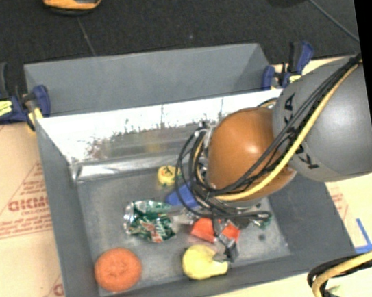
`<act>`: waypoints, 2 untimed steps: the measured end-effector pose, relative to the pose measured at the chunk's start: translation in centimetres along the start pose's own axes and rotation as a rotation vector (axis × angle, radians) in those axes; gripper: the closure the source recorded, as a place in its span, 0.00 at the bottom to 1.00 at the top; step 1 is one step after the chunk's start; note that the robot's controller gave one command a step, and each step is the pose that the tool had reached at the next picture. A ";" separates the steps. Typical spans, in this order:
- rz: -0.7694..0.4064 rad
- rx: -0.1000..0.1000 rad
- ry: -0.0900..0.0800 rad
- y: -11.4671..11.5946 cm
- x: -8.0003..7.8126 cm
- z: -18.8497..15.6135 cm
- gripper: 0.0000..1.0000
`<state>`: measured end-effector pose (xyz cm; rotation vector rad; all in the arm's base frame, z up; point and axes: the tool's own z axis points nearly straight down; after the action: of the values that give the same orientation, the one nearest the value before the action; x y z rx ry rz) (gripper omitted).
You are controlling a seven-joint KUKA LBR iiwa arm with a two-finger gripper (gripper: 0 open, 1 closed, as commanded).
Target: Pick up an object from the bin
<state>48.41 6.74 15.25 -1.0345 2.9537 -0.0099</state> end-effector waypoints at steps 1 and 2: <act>0.059 -0.001 0.002 -0.6 -1.0 -1.9 0.00; 0.039 -0.006 0.007 -1.8 -0.8 -5.5 0.00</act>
Offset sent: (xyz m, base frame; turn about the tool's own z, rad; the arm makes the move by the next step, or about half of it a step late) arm 0.0157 -0.0132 0.0633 0.0273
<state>50.07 5.79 20.80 -0.9796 2.9810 -0.0040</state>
